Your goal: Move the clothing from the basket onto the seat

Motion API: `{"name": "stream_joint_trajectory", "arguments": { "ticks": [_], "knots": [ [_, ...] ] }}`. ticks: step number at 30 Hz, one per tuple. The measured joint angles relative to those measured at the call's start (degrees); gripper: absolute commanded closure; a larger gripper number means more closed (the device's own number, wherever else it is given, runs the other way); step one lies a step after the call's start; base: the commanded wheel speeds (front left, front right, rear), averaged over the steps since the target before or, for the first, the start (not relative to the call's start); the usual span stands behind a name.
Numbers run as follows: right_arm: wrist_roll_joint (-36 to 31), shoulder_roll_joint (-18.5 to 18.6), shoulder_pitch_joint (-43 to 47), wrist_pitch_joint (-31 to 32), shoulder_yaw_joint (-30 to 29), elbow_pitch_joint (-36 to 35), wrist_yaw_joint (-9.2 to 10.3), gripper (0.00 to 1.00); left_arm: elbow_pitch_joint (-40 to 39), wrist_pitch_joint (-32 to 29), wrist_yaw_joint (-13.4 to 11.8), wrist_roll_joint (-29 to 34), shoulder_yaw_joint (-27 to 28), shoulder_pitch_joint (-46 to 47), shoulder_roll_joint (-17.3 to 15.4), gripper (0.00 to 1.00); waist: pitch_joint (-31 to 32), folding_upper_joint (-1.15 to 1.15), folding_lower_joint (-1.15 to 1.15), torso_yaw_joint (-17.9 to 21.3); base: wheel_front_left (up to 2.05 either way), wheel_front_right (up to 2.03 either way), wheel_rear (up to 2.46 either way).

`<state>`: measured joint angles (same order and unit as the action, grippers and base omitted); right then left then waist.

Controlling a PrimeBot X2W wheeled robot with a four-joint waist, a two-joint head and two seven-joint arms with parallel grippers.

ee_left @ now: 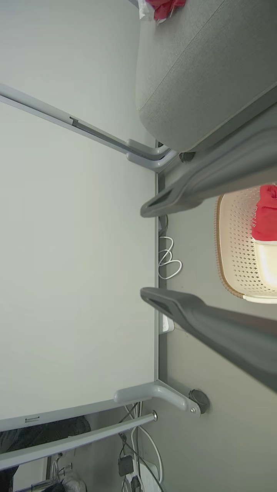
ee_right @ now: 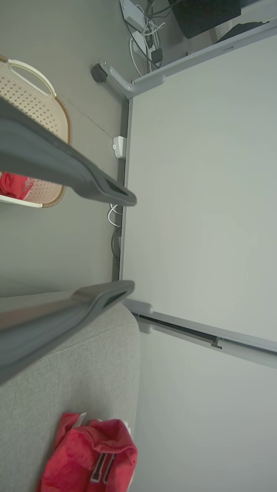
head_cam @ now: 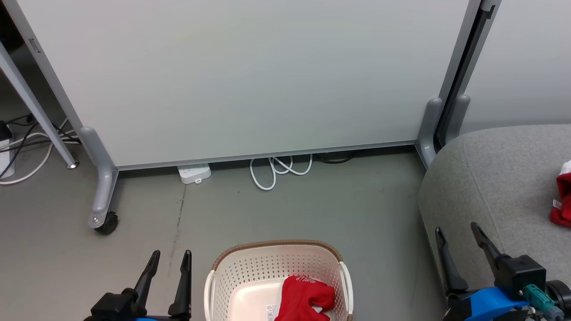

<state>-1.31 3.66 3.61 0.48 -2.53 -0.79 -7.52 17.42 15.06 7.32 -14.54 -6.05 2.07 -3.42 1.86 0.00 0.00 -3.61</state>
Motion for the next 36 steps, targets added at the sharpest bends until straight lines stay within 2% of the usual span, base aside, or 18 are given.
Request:
{"name": "stream_joint_trajectory", "arguments": {
  "ticks": [8,13,24,36],
  "knots": [
    [0.0,-0.3,-0.2,0.0,0.5,0.2,0.0,0.0,-0.1,0.0,0.0,0.3,-0.2,-0.4,0.0,0.0,-1.4,0.0,0.0,0.5,0.0,0.0,0.0],
    [0.0,-0.3,-2.7,0.0,1.0,-0.6,0.0,0.0,-0.1,0.0,0.0,0.4,-1.6,1.5,0.0,0.0,-4.7,0.0,0.0,1.3,0.0,0.0,0.0],
    [-0.5,0.4,-15.4,-1.7,3.4,-2.0,0.0,0.0,3.0,0.0,0.0,0.4,-6.0,12.7,-1.1,0.0,-20.1,0.0,0.02,4.9,0.0,0.0,0.0],
    [-0.5,0.4,-25.3,-4.7,7.0,-0.1,0.0,0.0,15.9,0.0,0.0,-0.5,-12.6,26.8,-1.9,0.0,-36.9,0.0,0.02,11.9,0.0,0.0,0.0]
  ]
}}
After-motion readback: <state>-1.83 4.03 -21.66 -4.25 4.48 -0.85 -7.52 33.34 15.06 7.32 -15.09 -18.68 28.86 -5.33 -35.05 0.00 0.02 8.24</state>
